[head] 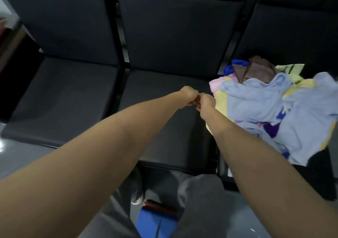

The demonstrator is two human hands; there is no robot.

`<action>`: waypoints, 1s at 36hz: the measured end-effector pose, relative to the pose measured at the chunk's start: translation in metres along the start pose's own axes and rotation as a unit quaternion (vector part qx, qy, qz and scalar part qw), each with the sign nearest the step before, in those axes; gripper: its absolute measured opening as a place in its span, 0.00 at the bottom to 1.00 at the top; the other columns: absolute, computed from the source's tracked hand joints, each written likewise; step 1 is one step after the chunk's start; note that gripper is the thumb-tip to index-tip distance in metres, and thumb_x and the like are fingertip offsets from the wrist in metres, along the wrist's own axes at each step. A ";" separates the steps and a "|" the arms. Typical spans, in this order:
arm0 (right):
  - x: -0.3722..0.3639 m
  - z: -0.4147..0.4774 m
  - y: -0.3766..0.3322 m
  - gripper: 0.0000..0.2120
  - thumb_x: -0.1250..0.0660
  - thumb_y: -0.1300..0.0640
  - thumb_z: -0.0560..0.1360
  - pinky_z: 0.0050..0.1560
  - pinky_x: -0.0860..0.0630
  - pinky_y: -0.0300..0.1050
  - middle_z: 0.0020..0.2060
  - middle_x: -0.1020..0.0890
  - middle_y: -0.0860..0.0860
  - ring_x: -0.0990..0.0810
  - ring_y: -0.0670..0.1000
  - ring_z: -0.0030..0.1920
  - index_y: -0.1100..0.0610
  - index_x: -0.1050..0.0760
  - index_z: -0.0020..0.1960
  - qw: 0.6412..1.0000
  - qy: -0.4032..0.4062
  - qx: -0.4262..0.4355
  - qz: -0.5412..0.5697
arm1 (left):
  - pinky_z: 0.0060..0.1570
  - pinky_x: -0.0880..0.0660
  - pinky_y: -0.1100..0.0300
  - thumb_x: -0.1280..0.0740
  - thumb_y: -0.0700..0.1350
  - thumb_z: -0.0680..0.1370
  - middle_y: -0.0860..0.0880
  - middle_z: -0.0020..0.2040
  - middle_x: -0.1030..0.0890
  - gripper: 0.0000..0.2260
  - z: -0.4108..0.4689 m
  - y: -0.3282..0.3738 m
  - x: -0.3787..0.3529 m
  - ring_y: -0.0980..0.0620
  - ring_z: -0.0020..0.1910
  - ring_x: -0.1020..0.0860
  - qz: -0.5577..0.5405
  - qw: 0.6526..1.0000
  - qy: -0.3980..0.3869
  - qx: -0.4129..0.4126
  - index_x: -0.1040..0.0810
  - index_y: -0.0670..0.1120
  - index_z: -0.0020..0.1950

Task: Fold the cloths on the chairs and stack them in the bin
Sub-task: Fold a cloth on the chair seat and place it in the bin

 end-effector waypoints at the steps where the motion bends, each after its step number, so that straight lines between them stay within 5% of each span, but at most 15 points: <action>1: -0.006 0.014 0.011 0.15 0.42 0.60 0.79 0.31 0.32 0.39 0.30 0.28 0.52 0.31 0.48 0.30 0.58 0.30 0.34 1.000 0.007 -0.007 0.007 | 0.50 0.25 0.59 0.44 0.42 0.82 0.44 0.50 0.20 0.11 0.013 -0.010 0.001 0.50 0.49 0.22 0.006 1.000 -0.004 0.002 0.23 0.40 0.53; 6: -0.030 0.063 0.037 0.05 0.37 0.62 0.75 0.45 0.28 0.47 0.32 0.27 0.49 0.28 0.51 0.38 0.59 0.22 0.44 0.996 0.026 0.083 0.001 | 0.49 0.25 0.59 0.44 0.43 0.82 0.46 0.45 0.23 0.09 0.072 -0.056 0.007 0.51 0.45 0.24 0.012 1.000 0.018 -0.017 0.26 0.41 0.51; 14: -0.051 0.104 0.052 0.12 0.42 0.60 0.77 0.46 0.32 0.40 0.50 0.20 0.52 0.25 0.48 0.47 0.60 0.21 0.54 0.965 0.057 0.242 -0.080 | 0.38 0.27 0.59 0.44 0.44 0.82 0.49 0.35 0.26 0.15 0.144 -0.099 -0.004 0.53 0.34 0.27 -0.125 0.980 0.121 -0.096 0.29 0.46 0.36; 22: -0.073 0.151 0.046 0.11 0.43 0.57 0.80 0.42 0.34 0.40 0.45 0.21 0.50 0.26 0.49 0.44 0.59 0.23 0.51 0.908 0.133 0.378 -0.121 | 0.33 0.31 0.58 0.44 0.49 0.80 0.50 0.33 0.25 0.15 0.187 -0.098 0.006 0.50 0.34 0.26 0.138 0.916 0.276 -0.256 0.27 0.45 0.37; 29: -0.078 0.187 0.046 0.10 0.43 0.56 0.79 0.41 0.35 0.42 0.44 0.19 0.53 0.23 0.53 0.46 0.58 0.24 0.50 0.862 0.182 0.457 -0.126 | 0.28 0.38 0.59 0.43 0.48 0.79 0.53 0.28 0.29 0.17 0.227 -0.101 0.005 0.54 0.28 0.32 0.116 0.886 0.326 -0.308 0.35 0.48 0.30; 36: -0.078 0.196 0.045 0.11 0.43 0.55 0.80 0.40 0.36 0.41 0.43 0.21 0.50 0.27 0.48 0.43 0.58 0.24 0.51 0.855 0.198 0.465 -0.119 | 0.26 0.40 0.59 0.42 0.48 0.78 0.54 0.25 0.32 0.18 0.232 -0.092 0.007 0.56 0.25 0.35 0.091 0.869 0.346 -0.342 0.37 0.48 0.28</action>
Point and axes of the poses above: each hand's wrist, its own z-axis towards the middle knuckle, its own x-axis out of the back of the hand, y = z × x, the point moved 6 cm from there along z, towards the middle knuckle
